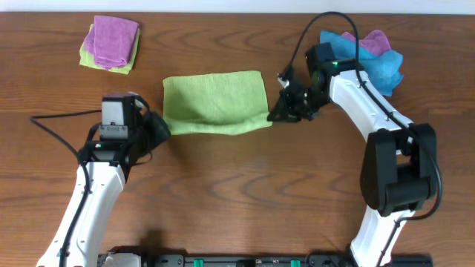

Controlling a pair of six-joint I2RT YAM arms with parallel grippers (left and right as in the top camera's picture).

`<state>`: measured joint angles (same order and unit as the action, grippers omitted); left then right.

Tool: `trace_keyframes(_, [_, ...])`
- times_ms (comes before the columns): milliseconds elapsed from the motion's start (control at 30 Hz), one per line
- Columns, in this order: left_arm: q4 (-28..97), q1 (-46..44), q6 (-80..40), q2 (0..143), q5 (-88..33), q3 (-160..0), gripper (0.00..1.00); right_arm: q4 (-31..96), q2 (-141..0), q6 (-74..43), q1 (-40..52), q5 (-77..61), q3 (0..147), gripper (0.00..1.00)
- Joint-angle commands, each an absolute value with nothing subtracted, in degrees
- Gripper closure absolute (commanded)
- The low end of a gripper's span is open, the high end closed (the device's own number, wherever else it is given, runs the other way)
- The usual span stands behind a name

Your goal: Fold the cloth

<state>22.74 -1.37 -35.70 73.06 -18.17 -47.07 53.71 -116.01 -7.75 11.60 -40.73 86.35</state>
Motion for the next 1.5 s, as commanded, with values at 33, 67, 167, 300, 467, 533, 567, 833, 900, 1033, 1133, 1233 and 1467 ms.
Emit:
trace_keyframes(33, [19.1,-0.4,-34.7,76.3,-17.4,-47.7,0.94,49.7,-115.6,-10.2,12.2,-41.8,87.3,0.98])
trace_keyframes(67, [18.0,-0.4,-34.7,77.5,-17.6,-47.7,0.94,48.1,-115.9,-10.9,12.3,-41.8,87.3,0.98])
trace_keyframes(167, [14.7,-0.4,-35.2,81.4,-17.6,-47.7,0.94,42.3,-117.1,-13.5,12.4,-41.8,87.3,0.98])
trace_keyframes(300, [9.8,-0.3,-36.2,85.2,-17.6,-47.7,0.94,35.1,-118.9,-17.1,12.4,-41.8,87.4,0.98])
trace_keyframes(467, [1.5,0.4,-38.7,90.3,-18.0,-48.0,0.94,31.3,-122.5,-19.9,12.3,-41.9,90.9,0.98])
trace_keyframes(533, [-0.7,1.2,-39.4,92.6,-19.6,-48.9,0.94,31.4,-124.8,-20.1,12.3,-42.1,93.5,0.98])
trace_keyframes(567, [-1.2,1.6,-39.4,93.9,-20.4,-49.8,0.94,31.5,-126.0,-20.2,12.3,-42.1,95.0,0.99])
trace_keyframes(833, [-0.8,2.3,-37.2,103.3,-23.2,-62.2,0.94,32.1,-133.6,-22.2,11.9,-42.3,109.2,0.98])
trace_keyframes(900, [-0.6,2.5,-35.9,105.6,-23.6,-66.4,0.94,32.1,-136.2,-23.7,11.4,-42.3,113.8,0.98])
trace_keyframes(1033, [1.0,2.9,-34.8,109.7,-23.7,-72.9,0.94,32.1,-139.7,-25.0,10.7,-42.5,119.2,0.98])
trace_keyframes(1133, [5.1,3.0,-33.9,112.4,-25.5,-76.8,0.94,32.8,-140.3,-25.7,10.3,-43.2,120.0,0.99])
trace_keyframes(1233, [9.5,3.0,-32.2,113.0,-25.7,-77.2,0.94,37.1,-140.4,-24.6,10.5,-43.2,120.0,0.98])
trace_keyframes(1467, [21.3,3.5,-27.5,112.3,-25.4,-77.3,0.94,48.7,-140.4,-19.7,11.2,-43.1,120.0,0.98])
